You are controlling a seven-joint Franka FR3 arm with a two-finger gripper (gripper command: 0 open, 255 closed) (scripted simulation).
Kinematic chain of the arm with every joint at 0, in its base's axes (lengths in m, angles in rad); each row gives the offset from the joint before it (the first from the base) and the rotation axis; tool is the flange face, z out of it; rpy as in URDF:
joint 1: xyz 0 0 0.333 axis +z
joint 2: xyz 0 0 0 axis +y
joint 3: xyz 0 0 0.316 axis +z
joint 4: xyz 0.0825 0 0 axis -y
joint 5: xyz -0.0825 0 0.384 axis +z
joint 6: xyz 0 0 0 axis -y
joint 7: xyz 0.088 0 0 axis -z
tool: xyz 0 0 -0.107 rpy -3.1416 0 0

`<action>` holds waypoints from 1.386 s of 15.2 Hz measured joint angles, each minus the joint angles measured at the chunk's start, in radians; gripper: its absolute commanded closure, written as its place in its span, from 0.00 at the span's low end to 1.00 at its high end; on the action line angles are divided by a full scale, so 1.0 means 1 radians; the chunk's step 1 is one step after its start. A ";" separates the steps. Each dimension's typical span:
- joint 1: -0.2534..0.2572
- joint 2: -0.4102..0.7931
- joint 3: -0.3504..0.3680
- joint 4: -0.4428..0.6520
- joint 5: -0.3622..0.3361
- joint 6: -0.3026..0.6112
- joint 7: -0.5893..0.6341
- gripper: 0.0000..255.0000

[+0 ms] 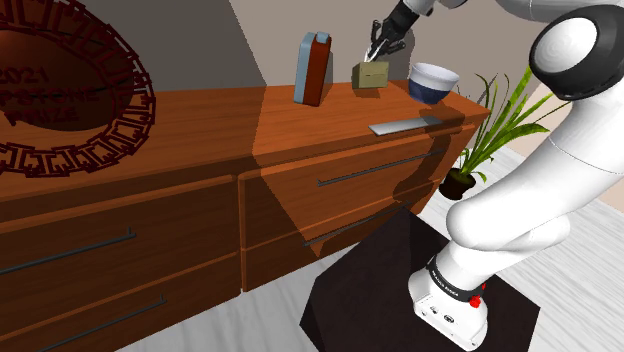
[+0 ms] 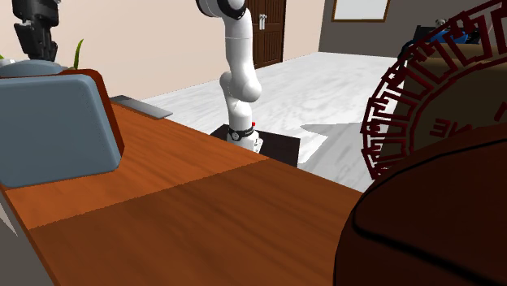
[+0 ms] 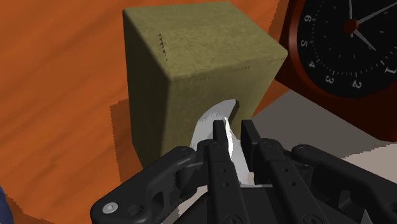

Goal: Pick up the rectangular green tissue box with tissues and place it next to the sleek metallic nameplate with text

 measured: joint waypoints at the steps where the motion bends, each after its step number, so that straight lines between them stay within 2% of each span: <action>1: 0.001 -0.004 0.001 -0.013 0.002 0.014 -0.002 1.00; 5: 0.003 -0.013 0.004 -0.057 0.008 0.054 -0.015 1.00; 11: 0.003 -0.016 0.005 -0.063 0.010 0.063 -0.019 1.00; 12: 0.003 -0.019 0.005 -0.068 0.011 0.065 -0.019 0.00; 18: 0.002 0.003 0.004 -0.073 0.006 0.067 -0.018 0.00; 21: -0.010 -0.015 -0.008 -0.025 0.006 -0.002 -0.019 0.00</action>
